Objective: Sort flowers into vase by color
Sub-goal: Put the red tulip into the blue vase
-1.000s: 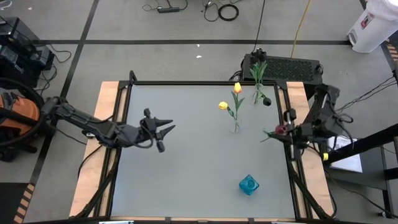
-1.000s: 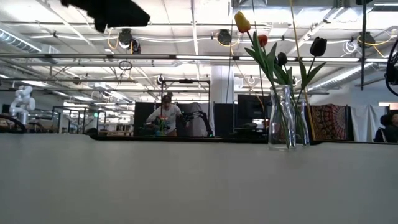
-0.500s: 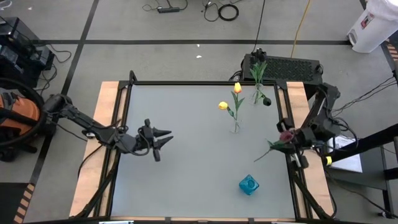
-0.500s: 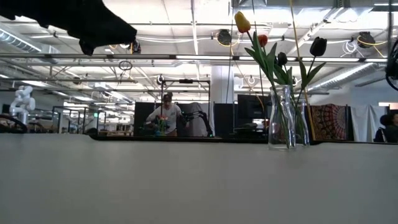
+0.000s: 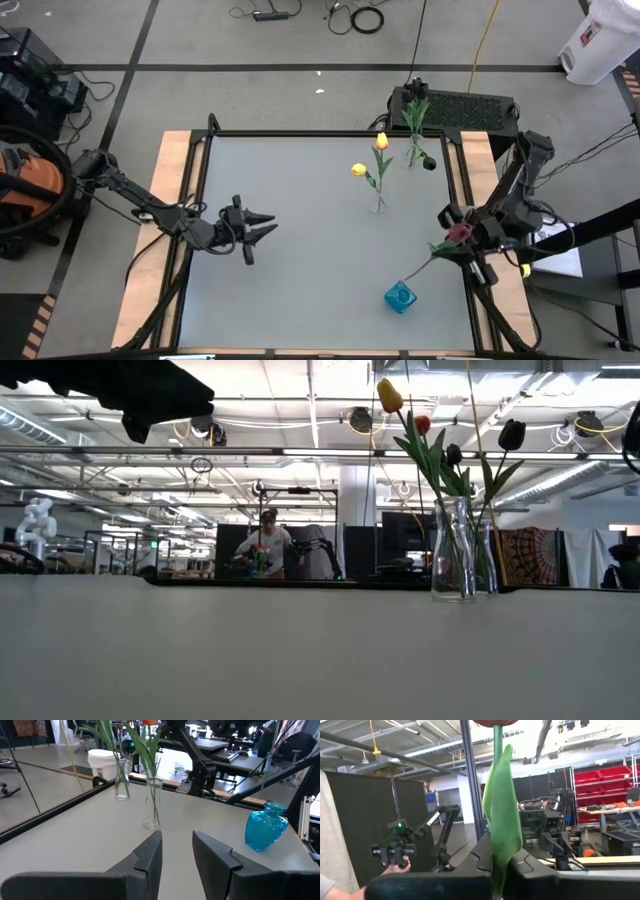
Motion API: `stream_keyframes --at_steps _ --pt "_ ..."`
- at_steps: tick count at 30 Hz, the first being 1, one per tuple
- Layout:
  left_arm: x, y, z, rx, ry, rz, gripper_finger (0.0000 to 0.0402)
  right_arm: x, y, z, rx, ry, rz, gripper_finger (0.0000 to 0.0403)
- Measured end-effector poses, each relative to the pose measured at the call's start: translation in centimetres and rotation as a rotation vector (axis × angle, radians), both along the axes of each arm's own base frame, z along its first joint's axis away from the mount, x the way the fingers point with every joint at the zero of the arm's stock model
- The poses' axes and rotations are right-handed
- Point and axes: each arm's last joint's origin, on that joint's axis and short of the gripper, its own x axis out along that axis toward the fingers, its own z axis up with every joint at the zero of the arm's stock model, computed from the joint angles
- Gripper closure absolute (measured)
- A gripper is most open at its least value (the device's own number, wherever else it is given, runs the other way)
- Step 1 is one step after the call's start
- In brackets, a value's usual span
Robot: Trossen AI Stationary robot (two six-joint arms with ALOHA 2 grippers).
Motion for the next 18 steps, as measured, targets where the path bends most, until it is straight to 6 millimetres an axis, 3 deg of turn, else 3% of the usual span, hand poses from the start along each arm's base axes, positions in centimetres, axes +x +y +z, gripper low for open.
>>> stream_keyframes --at_steps 18 --pt "0.0 0.01 -0.01 -0.016 -0.003 0.003 0.0288 0.59 0.96 -0.38 0.082 0.028 0.023 0.0403"
